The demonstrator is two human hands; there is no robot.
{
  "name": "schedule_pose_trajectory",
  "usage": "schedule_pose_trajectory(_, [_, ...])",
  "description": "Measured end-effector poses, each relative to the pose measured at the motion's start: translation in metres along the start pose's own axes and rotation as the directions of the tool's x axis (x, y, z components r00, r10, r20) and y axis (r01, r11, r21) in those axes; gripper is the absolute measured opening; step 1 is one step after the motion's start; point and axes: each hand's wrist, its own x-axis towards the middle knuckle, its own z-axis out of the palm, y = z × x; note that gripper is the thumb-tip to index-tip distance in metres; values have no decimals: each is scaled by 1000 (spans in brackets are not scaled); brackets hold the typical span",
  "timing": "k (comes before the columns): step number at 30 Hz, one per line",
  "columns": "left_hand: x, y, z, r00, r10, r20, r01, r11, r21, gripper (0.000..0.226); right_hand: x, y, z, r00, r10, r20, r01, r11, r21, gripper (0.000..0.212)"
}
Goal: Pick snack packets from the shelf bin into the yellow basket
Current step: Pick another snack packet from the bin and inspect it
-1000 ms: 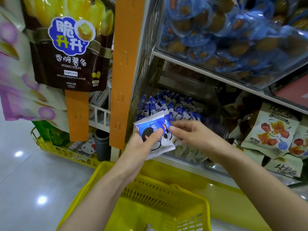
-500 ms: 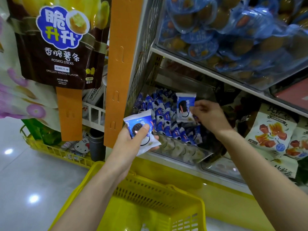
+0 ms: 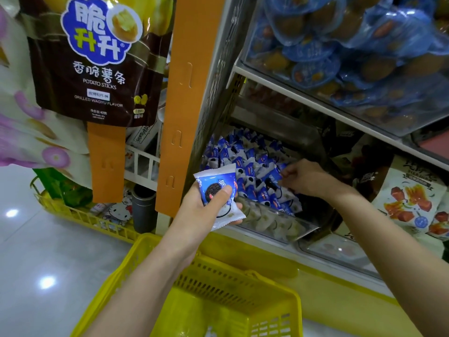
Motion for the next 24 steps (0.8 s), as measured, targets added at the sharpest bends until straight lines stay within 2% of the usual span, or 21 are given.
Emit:
schedule_pose_trajectory(3, [0,1,0,1000,-2,-9,2,1000,2,31,1,-2,5,998,22,53,-21,1000,-22,30])
schedule_pose_trajectory(10, [-1,2,0,1000,-8,-20,8,1000,15,30,17,-19,26,1000,25,-11,-22,972,235,26])
schedule_pose_trajectory(13, [0,2,1,1000,0,-8,0,999,32,33,21,-23,32,1000,3,-12,1,962,272,23])
schedule_pose_trajectory(15, [0,2,2,1000,4,5,-5,999,38,33,23,-21,33,1000,-25,18,18,955,295,30])
schedule_pose_trajectory(21, [1,-2,2,1000,18,25,-19,998,57,31,26,-12,36,996,-56,74,37,970,239,31])
schedule_pose_trajectory(24, [1,-5,1,1000,28,2,-28,993,112,21,16,-14,36,996,-71,-56,80,979,186,25])
